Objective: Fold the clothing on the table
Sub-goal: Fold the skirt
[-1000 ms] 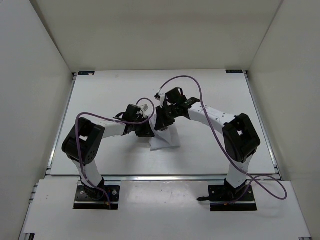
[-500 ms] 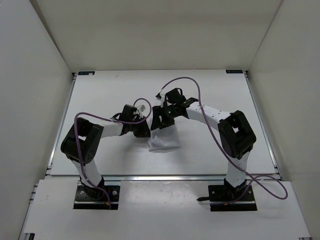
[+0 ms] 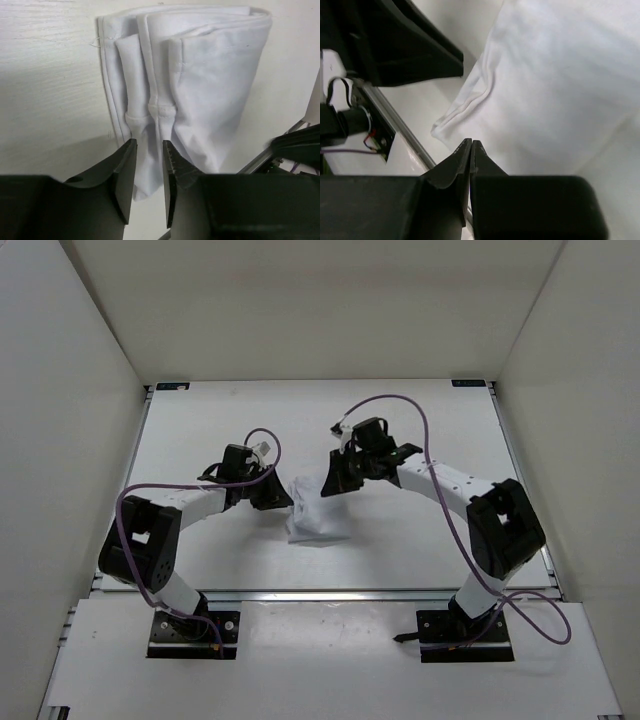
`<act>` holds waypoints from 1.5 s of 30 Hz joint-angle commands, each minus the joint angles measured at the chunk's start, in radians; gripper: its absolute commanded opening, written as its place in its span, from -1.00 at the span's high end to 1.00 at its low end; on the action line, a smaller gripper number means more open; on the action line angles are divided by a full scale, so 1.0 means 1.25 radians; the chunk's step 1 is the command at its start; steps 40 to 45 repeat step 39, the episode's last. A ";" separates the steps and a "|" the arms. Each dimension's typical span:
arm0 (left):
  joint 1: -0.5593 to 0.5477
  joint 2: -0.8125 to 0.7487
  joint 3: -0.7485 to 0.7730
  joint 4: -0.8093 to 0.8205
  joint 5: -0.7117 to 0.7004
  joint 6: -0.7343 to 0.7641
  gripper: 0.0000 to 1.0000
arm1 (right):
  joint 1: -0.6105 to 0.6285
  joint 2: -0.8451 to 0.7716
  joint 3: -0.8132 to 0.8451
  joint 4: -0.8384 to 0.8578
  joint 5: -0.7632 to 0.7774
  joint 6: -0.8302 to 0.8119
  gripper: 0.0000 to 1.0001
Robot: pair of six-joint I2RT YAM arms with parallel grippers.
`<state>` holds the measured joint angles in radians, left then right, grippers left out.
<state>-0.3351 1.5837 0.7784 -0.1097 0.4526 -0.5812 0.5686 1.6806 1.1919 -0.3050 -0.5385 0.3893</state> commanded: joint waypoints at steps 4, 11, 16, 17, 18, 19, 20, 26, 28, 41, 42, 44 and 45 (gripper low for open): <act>0.053 -0.074 0.026 -0.084 -0.011 0.030 0.11 | 0.095 0.107 0.016 0.062 -0.076 0.014 1.00; 0.078 -0.127 0.022 -0.132 -0.043 0.060 0.07 | 0.154 0.233 0.078 0.073 -0.113 0.004 1.00; 0.074 -0.140 0.056 -0.215 -0.099 0.135 -0.14 | 0.148 0.207 0.145 0.033 -0.110 0.010 0.97; 0.078 -0.142 0.061 -0.232 -0.115 0.143 -0.21 | 0.132 0.184 0.152 0.024 -0.102 0.008 0.93; 0.073 -0.138 0.072 -0.241 -0.124 0.167 -0.36 | 0.109 0.157 0.158 0.017 -0.103 0.009 0.78; 0.073 -0.142 0.084 -0.258 -0.139 0.178 -0.45 | 0.095 0.142 0.168 0.017 -0.105 0.013 0.61; 0.073 -0.139 0.093 -0.278 -0.157 0.200 -0.51 | 0.065 0.108 0.164 0.018 -0.114 0.015 0.50; 0.044 -0.146 0.136 -0.331 -0.263 0.255 -0.96 | -0.089 -0.080 0.078 -0.003 -0.010 -0.028 -0.07; 0.046 -0.154 0.136 -0.328 -0.275 0.250 -0.97 | -0.170 -0.143 0.020 -0.011 0.026 -0.039 -0.18; -0.017 -0.170 0.071 -0.355 -0.347 0.218 -0.98 | -0.413 -0.321 -0.276 -0.075 0.087 -0.131 -0.37; -0.017 -0.170 0.071 -0.355 -0.347 0.218 -0.98 | -0.413 -0.321 -0.276 -0.075 0.087 -0.131 -0.37; -0.017 -0.170 0.071 -0.355 -0.347 0.218 -0.98 | -0.413 -0.321 -0.276 -0.075 0.087 -0.131 -0.37; -0.017 -0.170 0.071 -0.355 -0.347 0.218 -0.98 | -0.413 -0.321 -0.276 -0.075 0.087 -0.131 -0.37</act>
